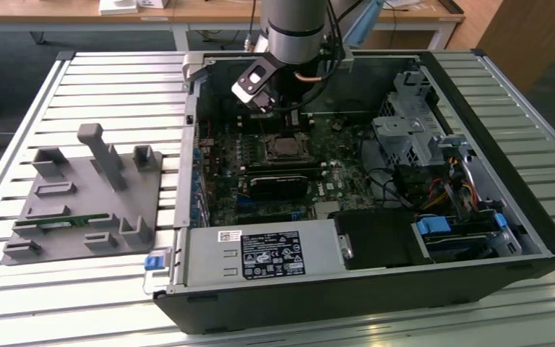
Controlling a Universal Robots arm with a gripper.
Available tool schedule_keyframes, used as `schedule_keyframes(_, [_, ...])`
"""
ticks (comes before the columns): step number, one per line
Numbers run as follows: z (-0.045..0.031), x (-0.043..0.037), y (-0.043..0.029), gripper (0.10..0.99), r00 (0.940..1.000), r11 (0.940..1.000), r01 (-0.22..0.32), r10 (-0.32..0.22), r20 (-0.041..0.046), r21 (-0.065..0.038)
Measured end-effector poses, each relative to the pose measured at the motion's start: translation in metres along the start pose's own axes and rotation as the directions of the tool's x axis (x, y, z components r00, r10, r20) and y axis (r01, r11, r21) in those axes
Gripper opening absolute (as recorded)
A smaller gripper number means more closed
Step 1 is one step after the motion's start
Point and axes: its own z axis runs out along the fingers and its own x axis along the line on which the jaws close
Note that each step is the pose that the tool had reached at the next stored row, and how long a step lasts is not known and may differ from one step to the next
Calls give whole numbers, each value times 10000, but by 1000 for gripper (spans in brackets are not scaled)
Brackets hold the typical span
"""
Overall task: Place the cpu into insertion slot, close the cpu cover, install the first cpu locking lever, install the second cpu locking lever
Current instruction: 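Install the first cpu locking lever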
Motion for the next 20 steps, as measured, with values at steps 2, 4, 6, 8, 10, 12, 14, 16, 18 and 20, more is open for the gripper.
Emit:
schedule_keyframes(2, [-29, 1, 1, 106, 10000, 10000, -2, 2, 0, 0])
schedule_keyframes(4, [-70, 3, 2, 106, 10000, 10000, -5, 5, 1, 0])
schedule_keyframes(6, [-111, 4, 3, 106, 10000, 10000, -7, 7, 1, 0])
schedule_keyframes(8, [-159, 6, 5, 106, 10000, 10000, -9, 9, 0, 0])
schedule_keyframes(10, [-202, 8, 6, 106, 10000, 10000, -9, 9, 2, 1])
schedule_keyframes(12, [-241, 10, 7, 106, 10000, 10000, -10, 10, 1, 0])
schedule_keyframes(14, [-278, 11, 8, 106, 10000, 10000, -10, 10, 2, 0])
schedule_keyframes(16, [-318, 13, 9, 106, 10000, 10000, -10, 10, 3, 0])
schedule_keyframes(18, [-353, 14, 10, 106, 10000, 10000, -9, 9, 5, 0])
schedule_keyframes(20, [-380, 15, 11, 106, 10000, 10000, -10, 10, 6, 0])
